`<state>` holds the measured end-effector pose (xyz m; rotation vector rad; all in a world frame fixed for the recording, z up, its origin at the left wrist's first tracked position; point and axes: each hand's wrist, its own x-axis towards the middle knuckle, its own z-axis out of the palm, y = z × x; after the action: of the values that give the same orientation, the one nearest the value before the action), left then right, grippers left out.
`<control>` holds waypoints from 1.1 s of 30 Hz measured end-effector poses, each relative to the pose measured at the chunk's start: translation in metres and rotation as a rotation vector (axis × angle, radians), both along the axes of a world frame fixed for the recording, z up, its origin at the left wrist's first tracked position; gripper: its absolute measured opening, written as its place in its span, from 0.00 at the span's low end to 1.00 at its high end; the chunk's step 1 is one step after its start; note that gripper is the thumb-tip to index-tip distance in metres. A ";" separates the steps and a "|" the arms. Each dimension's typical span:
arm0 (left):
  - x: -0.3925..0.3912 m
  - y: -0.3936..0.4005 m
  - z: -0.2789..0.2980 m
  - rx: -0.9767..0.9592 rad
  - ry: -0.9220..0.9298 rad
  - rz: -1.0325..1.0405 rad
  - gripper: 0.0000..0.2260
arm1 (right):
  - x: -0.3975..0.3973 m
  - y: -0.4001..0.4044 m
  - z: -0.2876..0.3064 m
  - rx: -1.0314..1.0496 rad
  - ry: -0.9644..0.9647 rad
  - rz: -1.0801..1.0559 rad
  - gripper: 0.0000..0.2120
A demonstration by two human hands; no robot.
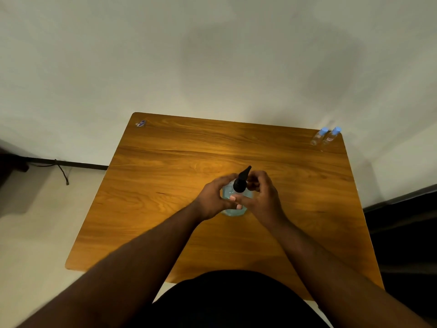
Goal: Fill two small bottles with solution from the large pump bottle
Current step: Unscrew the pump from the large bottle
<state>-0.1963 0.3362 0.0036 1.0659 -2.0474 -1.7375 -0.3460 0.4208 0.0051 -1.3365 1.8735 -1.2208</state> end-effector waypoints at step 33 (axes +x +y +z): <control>0.001 -0.005 -0.006 0.014 -0.057 -0.020 0.40 | -0.003 -0.005 0.005 0.023 0.121 0.033 0.23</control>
<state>-0.1949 0.3312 -0.0021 1.1152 -2.0895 -1.7533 -0.3493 0.4159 0.0104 -1.4526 1.9342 -1.1205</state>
